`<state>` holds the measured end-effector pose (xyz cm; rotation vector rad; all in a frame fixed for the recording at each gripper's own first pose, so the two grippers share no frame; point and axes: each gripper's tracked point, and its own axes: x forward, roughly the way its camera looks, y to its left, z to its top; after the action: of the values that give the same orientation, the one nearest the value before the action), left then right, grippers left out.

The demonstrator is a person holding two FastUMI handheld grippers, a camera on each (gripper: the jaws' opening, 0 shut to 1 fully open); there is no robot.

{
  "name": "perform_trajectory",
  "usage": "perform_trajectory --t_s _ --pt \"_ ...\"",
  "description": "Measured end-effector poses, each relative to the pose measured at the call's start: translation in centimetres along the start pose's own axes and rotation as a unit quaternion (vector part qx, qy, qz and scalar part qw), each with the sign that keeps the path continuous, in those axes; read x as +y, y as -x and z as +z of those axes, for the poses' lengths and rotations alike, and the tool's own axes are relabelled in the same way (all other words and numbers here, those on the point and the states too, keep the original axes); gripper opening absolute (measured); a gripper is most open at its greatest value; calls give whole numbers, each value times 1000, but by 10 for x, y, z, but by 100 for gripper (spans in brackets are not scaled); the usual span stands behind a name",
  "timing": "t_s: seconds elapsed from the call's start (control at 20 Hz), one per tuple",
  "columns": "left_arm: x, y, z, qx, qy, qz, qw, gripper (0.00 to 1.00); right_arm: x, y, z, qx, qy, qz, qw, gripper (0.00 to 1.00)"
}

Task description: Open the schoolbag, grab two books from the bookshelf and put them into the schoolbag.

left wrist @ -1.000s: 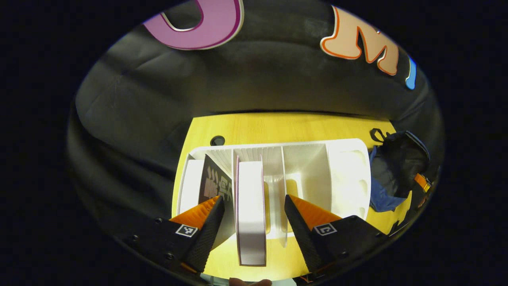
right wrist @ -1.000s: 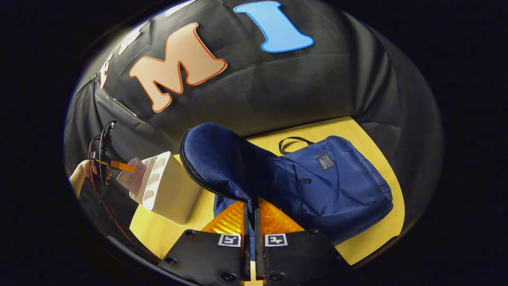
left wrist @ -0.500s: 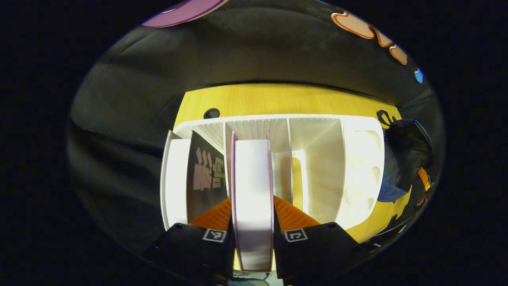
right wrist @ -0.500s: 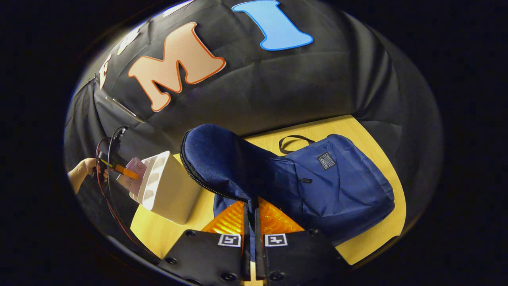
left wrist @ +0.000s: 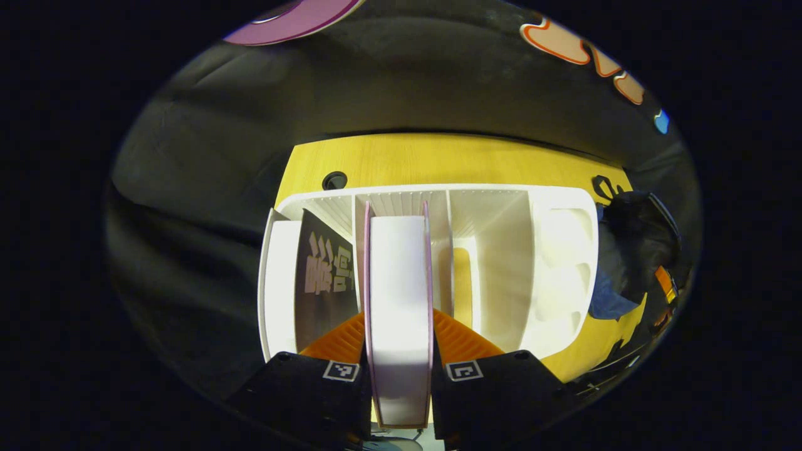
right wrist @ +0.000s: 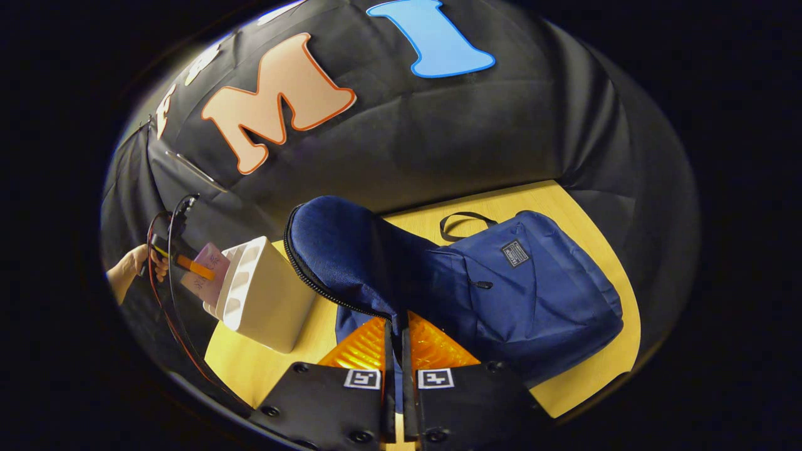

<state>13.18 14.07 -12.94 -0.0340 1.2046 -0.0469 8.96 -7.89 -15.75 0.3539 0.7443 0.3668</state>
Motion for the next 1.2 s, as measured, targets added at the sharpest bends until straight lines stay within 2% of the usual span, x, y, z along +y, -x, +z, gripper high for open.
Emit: perform_trajectory --t_s 0.15,0.4,0.65,0.7,0.9,1.0,1.1,1.2 --pt "-2 23 10 -22 -16 1 1000 36 -1 0 0 1 -2 0 1000 8" --pt "-10 91 36 -79 37 -59 994 34 -2 0 0 0 -7 1 1000 10" --pt "-8 145 59 -139 55 -86 985 33 -3 0 0 0 -11 3 1000 8" --pt "-17 152 64 -148 62 -100 982 33 -3 0 0 1 -9 3 1000 10" --pt "-58 173 72 -168 102 -177 964 33 -3 1 1 -1 -11 4 1000 8" --pt "-82 170 72 -165 131 -220 952 34 -5 1 -1 -3 -16 5 1000 10" --pt "-117 158 68 -152 157 -260 941 34 -5 1 0 -3 -18 7 1000 8" --pt "-145 140 66 -144 163 -280 935 34 -5 3 2 -7 -20 7 1000 8"
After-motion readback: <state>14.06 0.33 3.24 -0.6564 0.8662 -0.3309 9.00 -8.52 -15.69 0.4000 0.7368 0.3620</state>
